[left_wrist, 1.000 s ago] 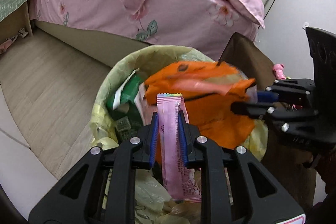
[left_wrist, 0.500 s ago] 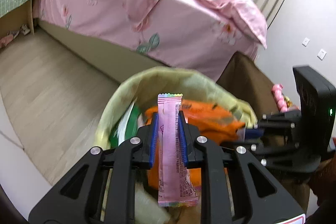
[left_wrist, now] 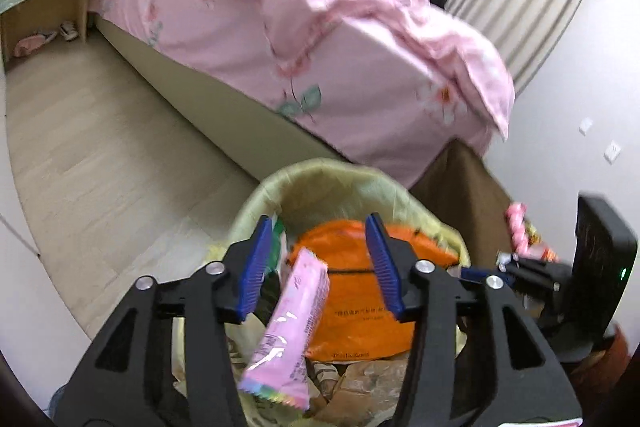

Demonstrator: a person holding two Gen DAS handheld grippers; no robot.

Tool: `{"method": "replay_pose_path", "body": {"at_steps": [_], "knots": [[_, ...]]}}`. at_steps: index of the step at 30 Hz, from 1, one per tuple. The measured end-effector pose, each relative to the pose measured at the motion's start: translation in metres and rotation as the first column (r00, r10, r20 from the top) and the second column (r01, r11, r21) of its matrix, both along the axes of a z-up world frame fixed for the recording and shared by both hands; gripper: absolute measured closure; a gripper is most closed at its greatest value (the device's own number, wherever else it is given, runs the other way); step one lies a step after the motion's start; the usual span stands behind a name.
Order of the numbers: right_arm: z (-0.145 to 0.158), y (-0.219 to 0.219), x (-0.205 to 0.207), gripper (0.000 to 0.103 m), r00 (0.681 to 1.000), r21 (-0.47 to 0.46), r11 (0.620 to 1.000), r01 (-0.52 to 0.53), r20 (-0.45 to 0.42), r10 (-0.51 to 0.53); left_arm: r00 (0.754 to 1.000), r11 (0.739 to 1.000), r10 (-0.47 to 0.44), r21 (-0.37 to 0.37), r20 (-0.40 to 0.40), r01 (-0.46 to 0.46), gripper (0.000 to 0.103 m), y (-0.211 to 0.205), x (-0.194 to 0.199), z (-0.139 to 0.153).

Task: Collect trash
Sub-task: 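Open both tools to drop the wrapper and bag into the trash bag, then move the right tool to the clear plastic tray while the left tool approaches the black strap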

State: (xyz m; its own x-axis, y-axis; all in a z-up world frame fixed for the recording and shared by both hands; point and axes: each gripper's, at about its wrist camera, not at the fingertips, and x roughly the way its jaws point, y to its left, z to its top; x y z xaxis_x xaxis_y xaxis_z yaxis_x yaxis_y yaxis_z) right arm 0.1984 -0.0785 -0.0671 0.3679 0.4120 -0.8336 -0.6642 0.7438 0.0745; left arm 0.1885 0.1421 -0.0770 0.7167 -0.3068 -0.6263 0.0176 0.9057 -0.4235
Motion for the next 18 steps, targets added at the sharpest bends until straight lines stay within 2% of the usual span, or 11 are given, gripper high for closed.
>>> {"method": "replay_pose_path", "body": {"at_steps": [5, 8, 13, 15, 18], "knots": [[0.029, -0.026, -0.022, 0.057, 0.996, 0.058, 0.997, 0.054, 0.072, -0.058, 0.996, 0.999, 0.028, 0.027, 0.084, -0.03, 0.05, 0.004, -0.015, 0.033], [0.048, -0.053, -0.035, 0.057, 0.987, 0.104, 0.989, 0.105, 0.107, -0.116, 0.994, 0.999, 0.03, 0.04, 0.109, -0.034, 0.05, 0.0, -0.021, 0.044], [0.071, -0.112, -0.058, 0.056, 0.959, 0.169, 0.961, 0.22, 0.144, -0.245, 0.995, 0.998, -0.011, 0.058, 0.103, 0.005, 0.05, -0.019, -0.028, 0.048], [0.074, -0.133, -0.066, 0.049, 0.948, 0.177, 0.951, 0.254, 0.151, -0.281, 0.995, 0.998, -0.03, 0.06, 0.091, 0.025, 0.05, -0.029, -0.03, 0.046], [0.073, -0.17, -0.085, 0.049, 0.924, 0.192, 0.929, 0.316, 0.162, -0.347, 0.993, 0.994, -0.092, 0.067, 0.069, 0.087, 0.05, -0.054, -0.032, 0.043]]}}
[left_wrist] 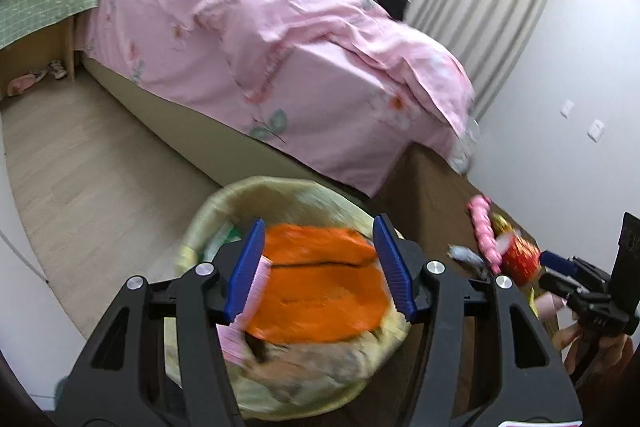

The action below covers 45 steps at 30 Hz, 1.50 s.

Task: Collect trash
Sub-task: 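Move the right tool to the clear plastic tray while the left tool approaches the black strap, then grasp the clear plastic tray with the right tool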

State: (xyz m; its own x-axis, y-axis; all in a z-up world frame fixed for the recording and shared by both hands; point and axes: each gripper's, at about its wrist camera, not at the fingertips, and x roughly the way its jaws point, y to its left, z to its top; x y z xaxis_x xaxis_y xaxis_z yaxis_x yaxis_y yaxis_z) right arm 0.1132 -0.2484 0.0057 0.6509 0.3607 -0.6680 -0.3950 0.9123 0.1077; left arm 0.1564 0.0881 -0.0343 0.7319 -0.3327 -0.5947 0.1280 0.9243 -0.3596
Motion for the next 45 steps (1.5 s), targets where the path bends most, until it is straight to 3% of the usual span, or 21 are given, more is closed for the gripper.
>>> {"method": "replay_pose_path", "body": {"at_steps": [5, 9, 17, 22, 27, 30, 33, 37, 40, 41, 43, 44, 45], "knots": [[-0.009, -0.054, -0.036, 0.049, 0.991, 0.0, 0.991, 0.133, 0.001, -0.133, 0.989, 0.989, -0.144, 0.035, -0.017, 0.145, 0.049, -0.055, -0.004, -0.006], [-0.017, -0.09, -0.057, 0.049, 0.978, -0.019, 0.978, 0.207, -0.034, -0.207, 0.958, 0.955, -0.286, 0.07, -0.029, 0.287, 0.049, -0.111, -0.007, -0.009], [-0.005, -0.159, -0.079, 0.049, 0.937, -0.083, 0.936, 0.341, 0.112, -0.331, 0.904, 0.898, -0.425, 0.104, -0.039, 0.427, 0.049, -0.192, -0.011, -0.01], [-0.002, -0.214, -0.048, 0.049, 0.926, -0.096, 0.923, 0.372, 0.111, -0.362, 0.879, 0.872, -0.476, 0.116, -0.034, 0.476, 0.049, -0.233, -0.006, -0.011], [-0.021, -0.257, 0.019, 0.049, 0.929, -0.166, 0.914, 0.37, 0.066, -0.364, 0.873, 0.867, -0.486, 0.102, -0.039, 0.487, 0.049, -0.258, 0.004, -0.014], [-0.046, -0.266, 0.063, 0.049, 0.951, -0.181, 0.935, 0.305, 0.016, -0.307, 0.874, 0.867, -0.483, 0.108, -0.052, 0.486, 0.049, -0.267, 0.012, -0.016], [-0.069, -0.268, 0.097, 0.049, 0.972, -0.102, 0.97, 0.22, -0.065, -0.227, 0.88, 0.873, -0.471, 0.114, -0.057, 0.474, 0.049, -0.267, 0.017, -0.016], [-0.087, -0.26, 0.129, 0.049, 0.977, -0.077, 0.98, 0.186, -0.09, -0.192, 0.889, 0.881, -0.453, 0.119, -0.068, 0.458, 0.049, -0.262, 0.022, -0.019], [-0.099, -0.247, 0.146, 0.061, 0.98, -0.104, 0.984, 0.147, -0.122, -0.159, 0.896, 0.891, -0.435, 0.104, -0.084, 0.443, 0.049, -0.257, 0.025, -0.023], [-0.098, -0.244, 0.148, 0.071, 0.983, -0.086, 0.988, 0.13, -0.119, -0.14, 0.897, 0.893, -0.432, 0.1, -0.088, 0.44, 0.049, -0.256, 0.026, -0.024], [-0.096, -0.235, 0.148, 0.081, 0.986, -0.103, 0.989, 0.11, -0.116, -0.122, 0.9, 0.896, -0.425, 0.097, -0.093, 0.433, 0.049, -0.255, 0.026, -0.027], [-0.094, -0.229, 0.145, 0.095, 0.989, -0.126, 0.987, 0.097, -0.103, -0.11, 0.901, 0.897, -0.423, 0.097, -0.094, 0.431, 0.049, -0.254, 0.026, -0.028], [-0.095, -0.223, 0.143, 0.1, 0.989, -0.149, 0.986, 0.076, -0.114, -0.093, 0.902, 0.898, -0.421, 0.095, -0.098, 0.43, 0.049, -0.254, 0.025, -0.03]]}}
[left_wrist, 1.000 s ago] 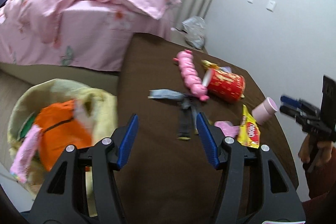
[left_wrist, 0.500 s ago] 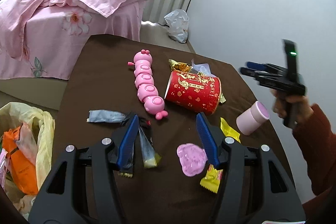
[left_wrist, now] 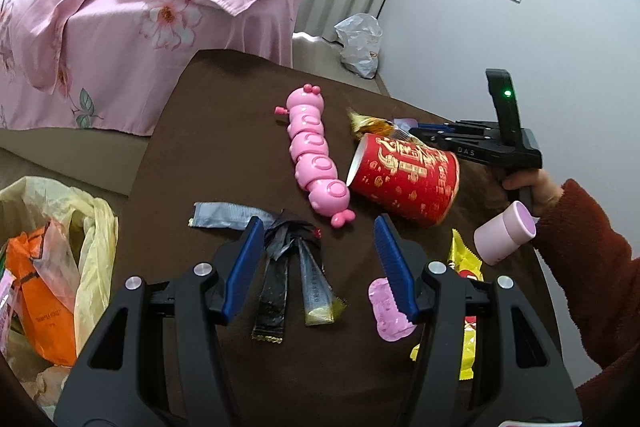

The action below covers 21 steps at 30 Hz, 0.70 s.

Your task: Collect trash

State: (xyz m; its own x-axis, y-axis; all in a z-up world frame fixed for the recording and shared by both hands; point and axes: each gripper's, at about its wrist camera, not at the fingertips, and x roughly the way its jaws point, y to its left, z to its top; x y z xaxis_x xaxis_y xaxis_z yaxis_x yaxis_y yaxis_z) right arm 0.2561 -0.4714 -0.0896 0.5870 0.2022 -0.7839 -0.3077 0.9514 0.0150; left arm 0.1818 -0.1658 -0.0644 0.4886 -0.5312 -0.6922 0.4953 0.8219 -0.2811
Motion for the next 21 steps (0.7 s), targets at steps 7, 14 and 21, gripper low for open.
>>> {"method": "replay_pose_path", "body": {"at_steps": [7, 14, 21], "knots": [[0.029, -0.002, -0.031, 0.1, 0.999, 0.001, 1.0, 0.031, 0.04, -0.031, 1.0, 1.0, 0.021, 0.003, -0.01, -0.021, 0.049, 0.008, -0.006, -0.006], [0.088, -0.016, -0.087, 0.1, 0.974, -0.001, 0.986, 0.169, 0.153, -0.167, 0.999, 0.999, 0.049, 0.02, -0.008, -0.049, 0.049, 0.019, -0.01, -0.008], [0.123, -0.007, -0.15, 0.1, 0.947, 0.049, 0.976, 0.213, 0.235, -0.219, 0.999, 0.998, 0.036, 0.051, 0.002, -0.036, 0.049, 0.006, 0.006, -0.008]]}}
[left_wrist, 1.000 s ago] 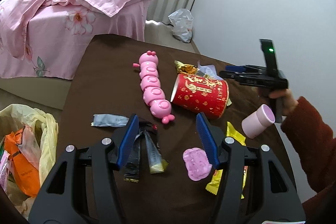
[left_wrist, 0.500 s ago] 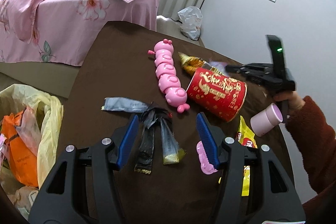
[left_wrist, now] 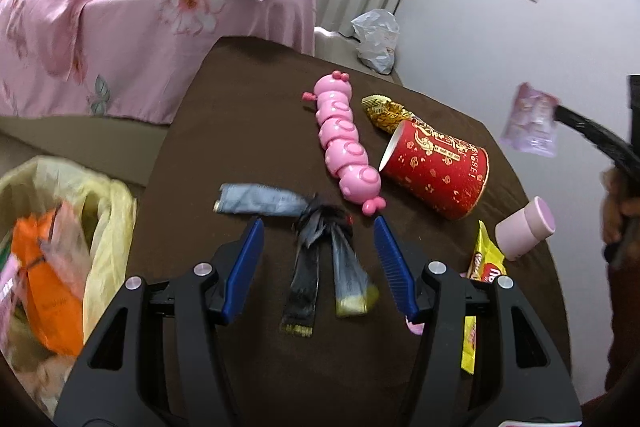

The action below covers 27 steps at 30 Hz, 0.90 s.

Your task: Collect trash

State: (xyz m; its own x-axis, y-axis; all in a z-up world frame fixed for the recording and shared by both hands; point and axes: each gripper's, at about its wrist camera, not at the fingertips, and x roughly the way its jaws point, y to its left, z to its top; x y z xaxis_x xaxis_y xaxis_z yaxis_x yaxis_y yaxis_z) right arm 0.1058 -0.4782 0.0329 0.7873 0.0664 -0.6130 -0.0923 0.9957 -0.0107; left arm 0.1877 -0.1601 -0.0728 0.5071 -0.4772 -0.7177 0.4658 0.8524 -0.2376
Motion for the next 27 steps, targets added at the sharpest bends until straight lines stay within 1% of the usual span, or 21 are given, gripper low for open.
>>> {"method": "replay_pose_path", "body": {"at_steps": [4, 6, 7, 8, 10, 12, 14, 16, 18, 20, 21, 22, 24, 25, 27], "knots": [[0.008, 0.007, -0.035, 0.1, 1.0, 0.037, 0.999, 0.011, 0.025, -0.012, 0.997, 0.999, -0.044, 0.035, 0.064, 0.041, 0.049, -0.013, 0.003, 0.006], [0.005, 0.012, -0.051, 0.1, 1.0, 0.065, 0.998, 0.009, 0.01, -0.009, 0.991, 0.994, -0.086, 0.073, 0.102, 0.079, 0.049, -0.021, 0.003, 0.007], [0.003, 0.015, -0.058, 0.1, 1.0, 0.067, 0.998, 0.007, 0.005, -0.007, 0.989, 0.992, -0.102, 0.088, 0.103, 0.093, 0.049, -0.023, 0.005, 0.007], [0.0, 0.019, -0.065, 0.1, 1.0, 0.065, 0.998, 0.005, 0.0, -0.005, 0.989, 0.989, -0.116, 0.098, 0.095, 0.107, 0.049, -0.025, 0.008, 0.004], [-0.007, 0.026, -0.08, 0.1, 1.0, 0.081, 0.997, 0.007, -0.014, -0.006, 0.99, 0.988, -0.132, 0.088, 0.049, 0.127, 0.049, -0.025, 0.014, -0.003], [-0.016, 0.031, -0.089, 0.1, 1.0, 0.107, 0.994, 0.003, -0.029, 0.0, 0.991, 0.989, -0.133, 0.058, -0.009, 0.134, 0.049, -0.019, 0.014, -0.008], [-0.027, 0.036, -0.098, 0.1, 0.999, 0.129, 0.992, 0.001, -0.05, 0.005, 0.99, 0.99, -0.138, 0.022, -0.039, 0.139, 0.049, -0.013, 0.007, -0.008], [-0.037, 0.04, -0.102, 0.1, 0.997, 0.158, 0.987, -0.005, -0.073, 0.016, 0.983, 0.987, -0.163, -0.02, -0.083, 0.162, 0.049, -0.007, -0.006, -0.008], [-0.046, 0.044, -0.104, 0.1, 0.996, 0.178, 0.984, -0.006, -0.09, 0.022, 0.972, 0.979, -0.202, -0.037, -0.124, 0.199, 0.049, -0.003, -0.021, -0.01], [-0.054, 0.048, -0.106, 0.1, 0.995, 0.173, 0.985, -0.003, -0.098, 0.02, 0.961, 0.97, -0.242, -0.015, -0.135, 0.242, 0.049, -0.003, -0.032, -0.009], [-0.058, 0.05, -0.107, 0.1, 0.995, 0.165, 0.986, 0.002, -0.1, 0.015, 0.958, 0.964, -0.264, 0.012, -0.115, 0.267, 0.049, -0.004, -0.039, -0.006], [-0.061, 0.052, -0.108, 0.1, 0.995, 0.167, 0.986, 0.001, -0.1, 0.016, 0.956, 0.957, -0.284, 0.042, -0.073, 0.287, 0.049, -0.006, -0.045, -0.001], [-0.066, 0.053, -0.109, 0.1, 0.995, 0.195, 0.981, 0.002, -0.097, 0.017, 0.954, 0.95, -0.301, 0.087, 0.01, 0.299, 0.049, -0.009, -0.048, 0.011], [-0.068, 0.054, -0.108, 0.1, 0.995, 0.205, 0.979, 0.005, -0.097, 0.016, 0.952, 0.95, -0.302, 0.097, 0.043, 0.297, 0.049, -0.011, -0.045, 0.017], [-0.075, 0.058, -0.109, 0.1, 0.994, 0.225, 0.974, 0.007, -0.104, 0.017, 0.954, 0.954, -0.292, 0.085, 0.066, 0.287, 0.049, -0.015, -0.034, 0.023]]}}
